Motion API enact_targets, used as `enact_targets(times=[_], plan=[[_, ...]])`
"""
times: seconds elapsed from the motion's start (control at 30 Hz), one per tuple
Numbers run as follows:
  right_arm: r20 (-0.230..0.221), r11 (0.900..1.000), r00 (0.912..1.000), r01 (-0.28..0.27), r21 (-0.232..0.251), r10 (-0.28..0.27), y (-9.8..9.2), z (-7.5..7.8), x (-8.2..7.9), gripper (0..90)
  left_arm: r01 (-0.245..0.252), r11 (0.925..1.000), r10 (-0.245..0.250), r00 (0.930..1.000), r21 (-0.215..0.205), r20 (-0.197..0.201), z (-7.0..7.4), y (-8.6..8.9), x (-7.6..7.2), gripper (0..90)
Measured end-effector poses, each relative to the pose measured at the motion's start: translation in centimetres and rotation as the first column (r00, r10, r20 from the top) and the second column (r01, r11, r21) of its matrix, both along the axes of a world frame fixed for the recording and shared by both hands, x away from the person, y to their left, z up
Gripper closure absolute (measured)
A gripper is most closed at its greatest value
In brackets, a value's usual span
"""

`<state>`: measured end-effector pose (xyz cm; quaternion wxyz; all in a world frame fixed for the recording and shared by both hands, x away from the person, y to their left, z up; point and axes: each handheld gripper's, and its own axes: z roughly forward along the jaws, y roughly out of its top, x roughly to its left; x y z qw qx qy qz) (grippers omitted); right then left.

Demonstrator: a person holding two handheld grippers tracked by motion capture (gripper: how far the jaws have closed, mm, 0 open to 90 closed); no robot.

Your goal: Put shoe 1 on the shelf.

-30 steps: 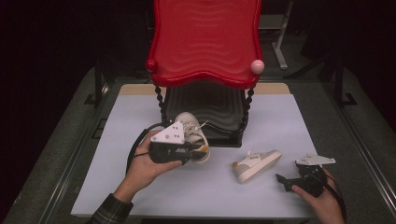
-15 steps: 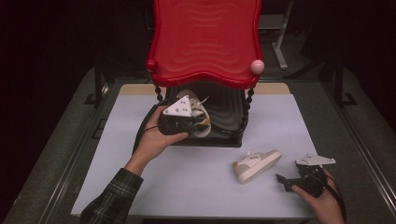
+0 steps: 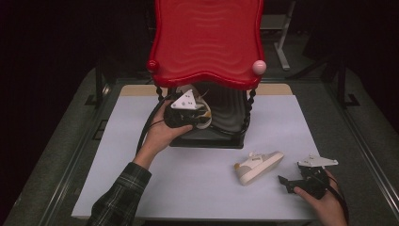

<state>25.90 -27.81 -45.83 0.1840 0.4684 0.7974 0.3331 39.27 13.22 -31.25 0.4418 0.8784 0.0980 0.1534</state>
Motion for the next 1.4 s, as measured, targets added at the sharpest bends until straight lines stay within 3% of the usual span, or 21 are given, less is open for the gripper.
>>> enact_targets(times=[0.1, 0.17, 0.3, 0.47, 0.5, 0.6, 0.63, 0.73, 0.77, 0.8, 0.87, 1.0, 1.07, 1.2, 1.33, 1.4], plan=[[0.0, 1.0, 1.0, 0.001, 0.0, -0.001, 0.0, 0.0, 0.0, 6.6, -0.014, 0.9999, 0.014, 0.9998, 0.0, -0.012, 0.0, 0.0, -0.1, 76.0], [0.001, 1.0, 1.0, 0.0, 0.0, 0.0, 0.0, 0.0, 0.0, 6.6, -0.031, 0.9995, 0.031, 0.9995, 0.003, 0.004, 0.2, 0.3, -0.6, 69.3], [0.0, 1.0, 1.0, 0.001, -0.001, -0.001, 0.0, 0.0, 0.0, 6.6, -0.059, 0.9968, 0.061, 0.998, -0.053, 0.02, 0.9, 1.4, -1.8, 60.9], [0.001, 1.0, 1.0, 0.0, -0.001, 0.0, 0.0, 0.1, 0.0, 8.1, -0.111, 0.9891, 0.114, 0.9932, -0.097, 0.024, 1.4, 3.2, -3.5, 61.6], [0.004, 1.0, 1.0, -0.002, 0.003, 0.002, 0.0, 0.1, -0.1, 10.6, -0.119, 0.9879, 0.122, 0.9923, -0.1, 0.022, 1.4, 3.6, -3.9, 63.3], [0.014, 1.0, 0.9999, 0.002, 0.013, -0.002, -0.3, 0.5, -0.4, 32.4, -0.154, 0.9818, 0.155, 0.988, -0.111, -0.006, 1.0, 4.8, -4.7, 71.7], [0.012, 1.0, 0.9999, 0.006, 0.009, -0.006, -0.4, 0.7, -0.4, 32.0, -0.162, 0.9807, 0.162, 0.9867, -0.109, -0.014, 0.8, 5.4, -5.0, 75.4], [0.038, 0.999, 0.9992, 0.01, 0.043, -0.012, -0.5, 2.0, -0.9, 47.2, -0.177, 0.9793, 0.174, 0.984, -0.098, -0.037, 0.2, 6.3, -5.4, 89.5], [0.066, 0.998, 0.9978, -0.007, 0.068, 0.003, 0.0, 3.4, -1.1, 59.8, -0.189, 0.9771, 0.185, 0.9815, -0.098, -0.051, 0.0, 6.5, -5.5, 90.0], [0.066, 0.998, 0.9978, -0.007, 0.068, 0.003, 0.0, 3.4, -1.1, 59.8, -0.202, 0.9745, 0.197, 0.9787, -0.098, -0.059, -0.2, 6.7, -5.5, 90.0], [0.096, 0.995, 0.995, -0.035, 0.09, 0.026, 0.8, 4.6, -1.2, 69.8, -0.222, 0.9703, 0.216, 0.9742, -0.096, -0.064, -0.6, 6.9, -5.5, 90.0], [0.138, 0.979, 0.9844, -0.131, 0.157, 0.109, 3.6, 7.1, -0.4, 89.6, -0.275, 0.9574, 0.272, 0.9611, -0.087, -0.047, -1.1, 6.9, -5.2, 90.0], [0.142, 0.966, 0.9788, -0.173, 0.193, 0.147, 5.1, 7.9, 0.5, 89.9, -0.301, 0.9501, 0.298, 0.9536, -0.084, -0.041, -1.3, 6.8, -4.9, 90.0], [0.17, 0.948, 0.9604, -0.252, 0.194, 0.221, 8.4, 9.1, 2.5, 90.0, -0.326, 0.9407, 0.324, 0.9453, -0.094, -0.04, -1.3, 6.5, -4.4, 90.0], [0.204, 0.933, 0.9354, -0.323, 0.158, 0.289, 12.3, 10.1, 4.7, 90.0, -0.342, 0.9356, 0.339, 0.9394, -0.087, -0.053, -1.6, 5.9, -3.6, 90.0], [0.214, 0.927, 0.9271, -0.342, 0.15, 0.308, 13.7, 10.5, 5.6, 90.0, -0.353, 0.9318, 0.349, 0.9352, -0.084, -0.06, -1.9, 5.7, -3.2, 90.0]])
